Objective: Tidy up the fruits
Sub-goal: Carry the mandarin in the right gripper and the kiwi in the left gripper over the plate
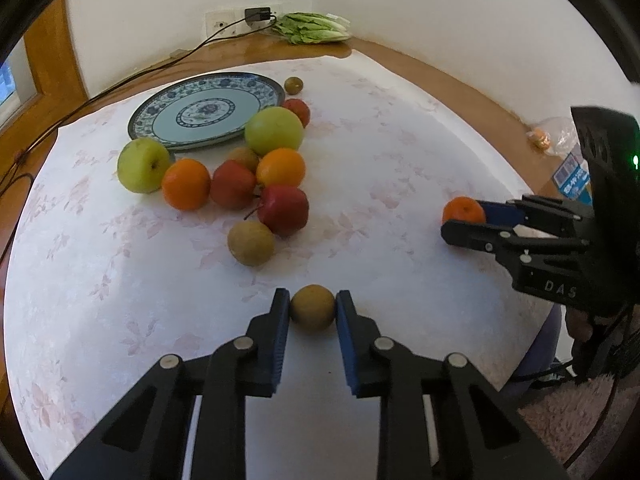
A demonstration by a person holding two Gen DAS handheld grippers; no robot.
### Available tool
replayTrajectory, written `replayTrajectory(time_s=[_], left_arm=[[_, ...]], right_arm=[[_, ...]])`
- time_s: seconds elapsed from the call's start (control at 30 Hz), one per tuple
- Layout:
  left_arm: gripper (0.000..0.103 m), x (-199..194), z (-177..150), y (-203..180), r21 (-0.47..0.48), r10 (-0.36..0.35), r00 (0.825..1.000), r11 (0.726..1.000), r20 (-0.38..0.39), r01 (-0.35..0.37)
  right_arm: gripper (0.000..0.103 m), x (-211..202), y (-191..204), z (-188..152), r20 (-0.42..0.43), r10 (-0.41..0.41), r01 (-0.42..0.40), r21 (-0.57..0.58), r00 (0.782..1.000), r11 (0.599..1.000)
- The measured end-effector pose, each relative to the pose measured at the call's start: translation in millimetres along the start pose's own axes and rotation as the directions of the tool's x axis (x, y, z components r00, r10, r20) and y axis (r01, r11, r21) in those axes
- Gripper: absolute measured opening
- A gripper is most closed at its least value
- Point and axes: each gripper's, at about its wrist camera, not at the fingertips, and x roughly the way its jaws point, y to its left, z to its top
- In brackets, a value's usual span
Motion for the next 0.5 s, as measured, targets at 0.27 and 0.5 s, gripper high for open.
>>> replayTrajectory(time_s=[0.27, 0.5], left_arm=[[0.024, -13.8, 7.6, 12.0, -0.03, -0.012, 0.999, 0.999, 0.032, 0.013], [0.024, -30.6, 25.7, 28.2, -0.052, 0.013, 0.999, 0.999, 0.053, -0.01]], right_arm=[[0.035, -1.6, -0.4, 4.9, -0.01, 0.029, -0.029, 0.011, 1.0, 1.0], [0.035, -14.5, 8.9, 25.4, 0.007, 0.055, -0.055, -0.006, 0.998, 0.998]])
